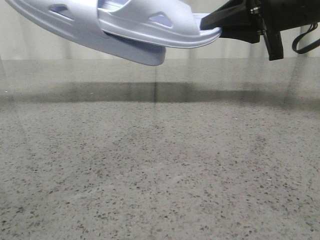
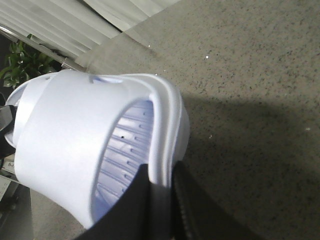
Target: Insert blue slippers together front up
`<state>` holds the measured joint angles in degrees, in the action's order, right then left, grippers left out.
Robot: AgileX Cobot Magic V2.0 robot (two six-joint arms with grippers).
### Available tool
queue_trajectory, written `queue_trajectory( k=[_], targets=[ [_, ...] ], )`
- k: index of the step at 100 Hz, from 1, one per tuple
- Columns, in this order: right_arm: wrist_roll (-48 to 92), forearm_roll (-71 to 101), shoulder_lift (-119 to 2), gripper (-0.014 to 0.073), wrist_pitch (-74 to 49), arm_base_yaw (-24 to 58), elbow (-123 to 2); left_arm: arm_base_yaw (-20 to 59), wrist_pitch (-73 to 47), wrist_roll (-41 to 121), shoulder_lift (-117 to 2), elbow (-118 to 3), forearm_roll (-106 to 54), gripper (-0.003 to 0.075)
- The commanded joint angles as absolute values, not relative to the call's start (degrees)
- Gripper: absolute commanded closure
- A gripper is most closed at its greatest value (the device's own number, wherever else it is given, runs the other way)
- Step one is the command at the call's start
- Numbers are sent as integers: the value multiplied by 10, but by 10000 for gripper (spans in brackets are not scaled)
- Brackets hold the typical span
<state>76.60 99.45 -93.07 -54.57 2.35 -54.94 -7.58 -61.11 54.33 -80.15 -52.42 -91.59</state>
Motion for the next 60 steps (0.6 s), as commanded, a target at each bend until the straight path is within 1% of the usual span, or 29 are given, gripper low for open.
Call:
queue_trajectory(
  k=[1,27,41,60],
  targets=[
    [772,1002,-908,528,-658,21,-571,-64,-704,537,-782,-538,-948,705],
    [748,955,-908,471,-709,-42,-571,-64,-650,543,-782,-538,-928,705],
    [734,940,-907,470,-739,-84,-571,-64,-620,543,-782,-538,-920,705],
    [720,902,-906,470,-750,-128,-571,-64,-584,543,-782,-538,-914,705]
  ],
)
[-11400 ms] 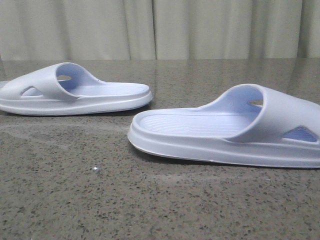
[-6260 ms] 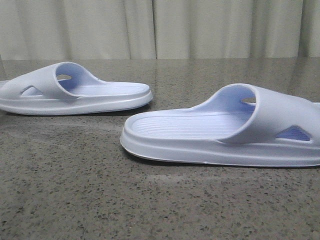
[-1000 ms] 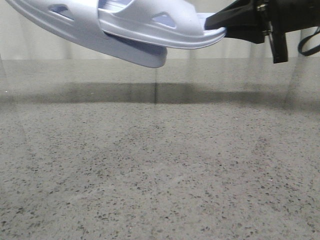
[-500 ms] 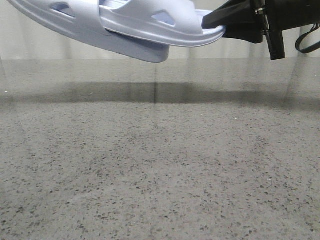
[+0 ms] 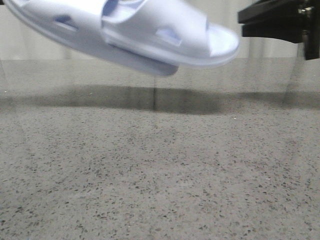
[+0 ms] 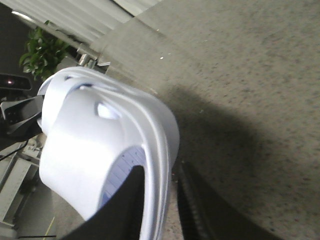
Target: Insert blue slippers together front up
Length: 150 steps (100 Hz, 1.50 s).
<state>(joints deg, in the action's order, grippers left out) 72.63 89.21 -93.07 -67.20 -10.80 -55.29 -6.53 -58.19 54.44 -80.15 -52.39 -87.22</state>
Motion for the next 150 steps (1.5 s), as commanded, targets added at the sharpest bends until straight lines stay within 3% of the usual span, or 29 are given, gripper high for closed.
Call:
queue_trajectory(
  k=[1,59,71,90,100,134,150],
  targets=[
    [718,901,-906,470,-750,-130,-571,-64,-583,543,-782,-538,-912,705],
    [713,892,-900,470,-750,-146,-571,-64,-565,586,-886,-536,-868,700],
    [713,892,-900,470,-750,-146,-571,-64,-558,612,-895,-536,-863,613],
    [713,892,-900,470,-750,-146,-571,-64,-511,618,-895,-537,-825,377],
    [713,891,-900,470,-750,-146,-571,-64,-505,632,-895,-538,-805,289],
    [713,855,-876,480,-750,-148,-571,-64,-511,636,-840,-577,-710,284],
    [713,847,-844,638,-744,-148,-571,-64,-513,636,-777,-590,-701,294]
  ],
)
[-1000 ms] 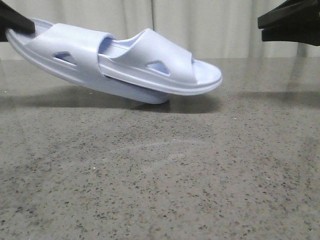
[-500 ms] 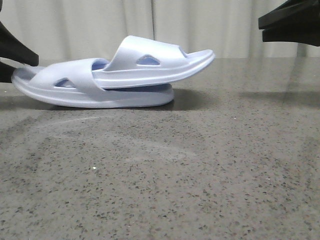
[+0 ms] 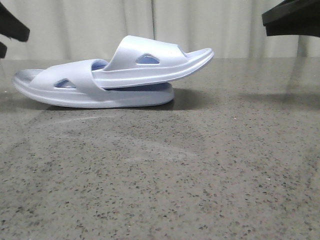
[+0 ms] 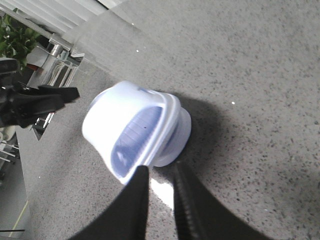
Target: Insert blue slippers together front up
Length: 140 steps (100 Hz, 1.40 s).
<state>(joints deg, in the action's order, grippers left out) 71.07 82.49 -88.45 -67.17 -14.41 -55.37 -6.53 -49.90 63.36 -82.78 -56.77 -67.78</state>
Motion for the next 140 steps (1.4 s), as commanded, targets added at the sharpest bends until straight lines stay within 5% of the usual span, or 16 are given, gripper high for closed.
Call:
queue_trajectory(
  k=[1,19,35,100,140],
  targets=[
    [713,845,-843,657,-744,-148,-571,-64,-513,636,-774,-590,-701,299],
    [703,841,-802,677,-716,-147,-563,-64,-515,636,-707,-590,-701,438],
    [703,843,-748,676,-657,-142,-527,-64,-501,640,-666,-590,-701,701],
    [703,782,-455,673,-98,126,-312,-43,-209,648,-427,-345,-606,705],
    [703,782,-426,672,-35,168,-179,36,-191,648,-299,-256,-617,705]
  ],
)
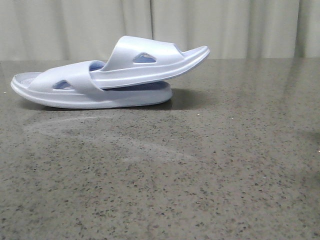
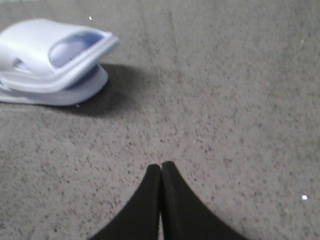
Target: Insert blue slippers together front up
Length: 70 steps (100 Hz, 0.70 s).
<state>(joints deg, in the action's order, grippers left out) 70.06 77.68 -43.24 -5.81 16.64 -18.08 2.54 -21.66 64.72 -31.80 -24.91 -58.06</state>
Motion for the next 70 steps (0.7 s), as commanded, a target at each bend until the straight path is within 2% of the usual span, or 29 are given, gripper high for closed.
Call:
queue_trajectory(
  k=[1,23,70],
  targets=[
    [703,784,-426,672,-34,168,-178,36,-191,648,-297,-256,-620,705],
    [703,815,-400,672,5,168,-148,36,-191,648,-278,-215,-632,705],
    [703,826,-400,673,-12,168,-142,36,-173,648,-278,-212,-657,705]
  ],
)
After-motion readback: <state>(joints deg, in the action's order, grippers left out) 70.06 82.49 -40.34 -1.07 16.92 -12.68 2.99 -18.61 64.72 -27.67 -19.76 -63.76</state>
